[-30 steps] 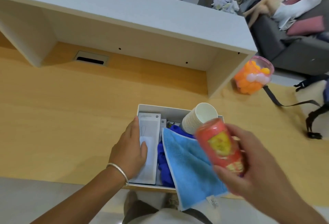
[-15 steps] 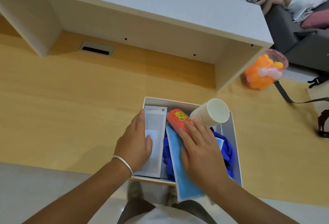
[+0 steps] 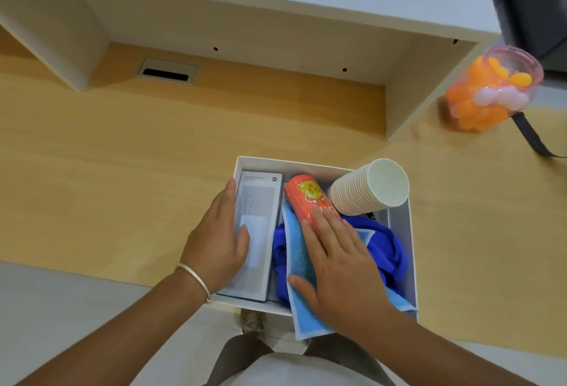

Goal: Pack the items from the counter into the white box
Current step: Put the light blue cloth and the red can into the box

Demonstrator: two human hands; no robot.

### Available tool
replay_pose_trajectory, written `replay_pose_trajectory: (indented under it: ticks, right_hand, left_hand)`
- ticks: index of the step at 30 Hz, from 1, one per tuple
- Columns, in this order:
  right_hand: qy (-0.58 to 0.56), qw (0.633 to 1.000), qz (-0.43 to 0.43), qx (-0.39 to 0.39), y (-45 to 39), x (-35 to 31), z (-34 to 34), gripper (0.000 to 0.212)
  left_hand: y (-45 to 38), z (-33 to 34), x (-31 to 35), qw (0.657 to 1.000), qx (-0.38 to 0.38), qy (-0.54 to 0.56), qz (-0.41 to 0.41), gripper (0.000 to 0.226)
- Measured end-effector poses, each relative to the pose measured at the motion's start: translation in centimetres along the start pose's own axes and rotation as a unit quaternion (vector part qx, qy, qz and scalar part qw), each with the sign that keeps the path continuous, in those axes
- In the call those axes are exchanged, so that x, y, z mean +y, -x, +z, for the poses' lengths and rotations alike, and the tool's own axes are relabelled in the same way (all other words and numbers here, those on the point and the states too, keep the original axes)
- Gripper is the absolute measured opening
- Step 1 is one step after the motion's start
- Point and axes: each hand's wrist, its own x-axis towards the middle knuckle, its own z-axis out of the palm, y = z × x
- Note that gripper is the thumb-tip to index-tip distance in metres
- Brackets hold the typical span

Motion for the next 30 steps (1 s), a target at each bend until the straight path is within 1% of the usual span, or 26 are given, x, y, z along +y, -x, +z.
replay_pose_trajectory:
  ticks: [4,6,8,10,13,15,17,18,20,22,23,25,27,29,30]
  right_hand:
    - [-0.013,1.000,-0.009,-0.008,-0.1,-0.1,-0.7,0.082]
    - [-0.042,0.999,-0.017,-0.010,-0.1,0.2,-1.3,0.078]
    - [-0.129,0.991,-0.028,-0.001,0.1,1.1,-2.0,0.071]
    - [-0.217,0.976,-0.020,0.012,0.7,2.5,-2.9,0.063]
    - [-0.270,0.961,0.010,0.063,2.4,5.0,-4.2,0.045]
    - [-0.272,0.954,0.042,0.115,3.6,6.8,-4.4,0.035]
    - [-0.253,0.951,0.105,0.145,4.6,8.7,-4.0,0.036]
    - [-0.241,0.949,0.143,0.142,5.0,9.6,-3.6,0.042]
    - [-0.221,0.946,0.216,0.103,5.4,11.0,-2.9,0.060]
    - [-0.225,0.937,0.257,0.070,5.4,11.3,-2.1,0.074]
    - [-0.231,0.935,0.264,0.062,5.2,11.0,-1.7,0.076]
    - [-0.243,0.929,0.276,0.049,4.6,10.0,-0.7,0.071]
    - [-0.268,0.915,0.299,0.043,4.1,9.0,0.3,0.056]
    - [-0.284,0.905,0.311,0.055,3.8,8.7,0.8,0.040]
    - [-0.286,0.903,0.315,0.056,3.7,8.7,0.9,0.035]
  left_hand:
    - [0.2,-0.2,0.3,1.000,-0.002,-0.006,-0.008,0.079]
    - [0.3,-0.3,0.4,1.000,-0.005,-0.010,-0.015,0.080]
    - [0.3,-0.3,0.5,1.000,-0.007,-0.013,-0.022,0.079]
    - [0.3,-0.3,0.4,1.000,-0.013,-0.015,-0.024,0.079]
    - [0.4,-0.3,0.3,0.999,-0.018,-0.005,-0.029,0.078]
    - [0.4,-0.3,0.4,1.000,-0.015,-0.003,-0.027,0.078]
    - [0.4,-0.3,0.3,1.000,-0.012,0.002,-0.026,0.077]
    - [0.3,-0.3,0.3,1.000,-0.011,0.004,-0.027,0.077]
    - [0.3,-0.2,0.3,1.000,-0.009,0.002,-0.029,0.077]
    - [0.3,-0.1,0.3,0.999,-0.008,0.001,-0.035,0.077]
    - [0.3,-0.1,0.3,0.999,-0.007,0.001,-0.038,0.077]
    - [0.3,0.0,0.2,0.999,-0.007,0.000,-0.040,0.077]
    - [0.3,0.0,0.1,0.999,-0.008,-0.004,-0.043,0.076]
    - [0.3,0.0,0.0,0.999,-0.011,-0.006,-0.043,0.076]
    - [0.3,0.1,-0.1,0.999,-0.013,-0.003,-0.042,0.076]
